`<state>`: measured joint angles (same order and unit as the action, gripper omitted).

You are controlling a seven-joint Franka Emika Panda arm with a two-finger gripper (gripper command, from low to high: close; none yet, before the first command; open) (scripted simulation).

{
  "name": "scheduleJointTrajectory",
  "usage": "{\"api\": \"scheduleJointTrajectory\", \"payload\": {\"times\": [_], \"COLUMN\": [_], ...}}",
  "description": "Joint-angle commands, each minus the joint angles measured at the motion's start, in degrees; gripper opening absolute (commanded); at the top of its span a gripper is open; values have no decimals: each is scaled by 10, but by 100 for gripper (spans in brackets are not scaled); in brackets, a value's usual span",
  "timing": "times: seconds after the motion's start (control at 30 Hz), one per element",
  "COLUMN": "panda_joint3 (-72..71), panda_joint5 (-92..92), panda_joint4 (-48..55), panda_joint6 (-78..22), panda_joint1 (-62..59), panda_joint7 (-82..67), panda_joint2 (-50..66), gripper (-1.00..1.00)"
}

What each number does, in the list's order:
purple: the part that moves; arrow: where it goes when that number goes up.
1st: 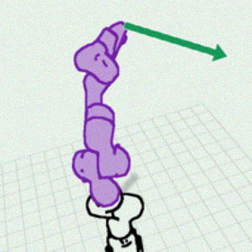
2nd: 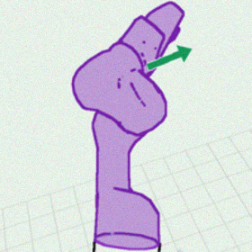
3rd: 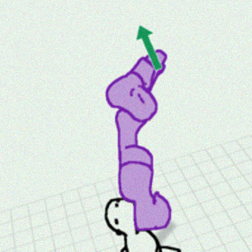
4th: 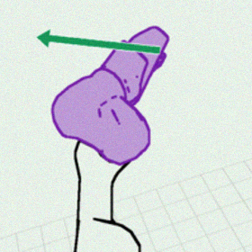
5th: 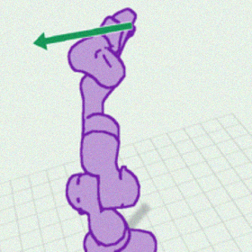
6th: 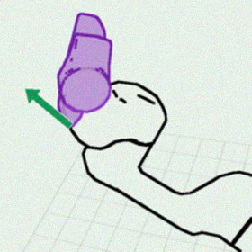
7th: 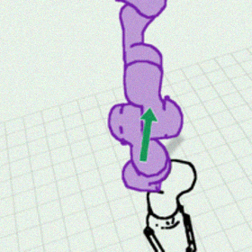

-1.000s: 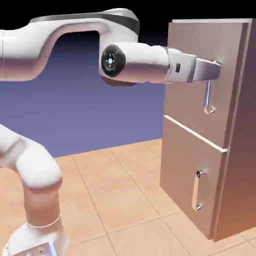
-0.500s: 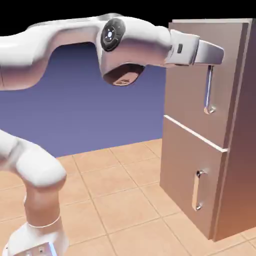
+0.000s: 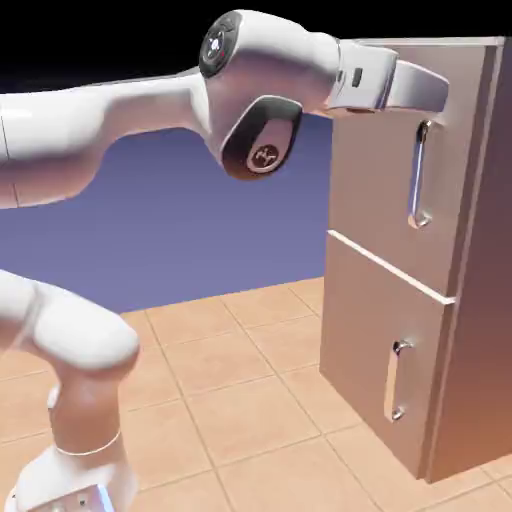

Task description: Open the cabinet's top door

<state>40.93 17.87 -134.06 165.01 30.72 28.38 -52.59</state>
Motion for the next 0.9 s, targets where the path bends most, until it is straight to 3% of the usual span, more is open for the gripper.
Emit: {"api": "scheduleJointTrajectory", "payload": {"times": [0.0, 0.87], "panda_joint3": [5, 138], "panda_joint5": [25, 673], "panda_joint4": [1, 28], "panda_joint6": [1, 20], "panda_joint1": [6, 161], "panda_joint7": [20, 552], "panda_joint2": [-3, -72], "gripper": [0, 0]}}
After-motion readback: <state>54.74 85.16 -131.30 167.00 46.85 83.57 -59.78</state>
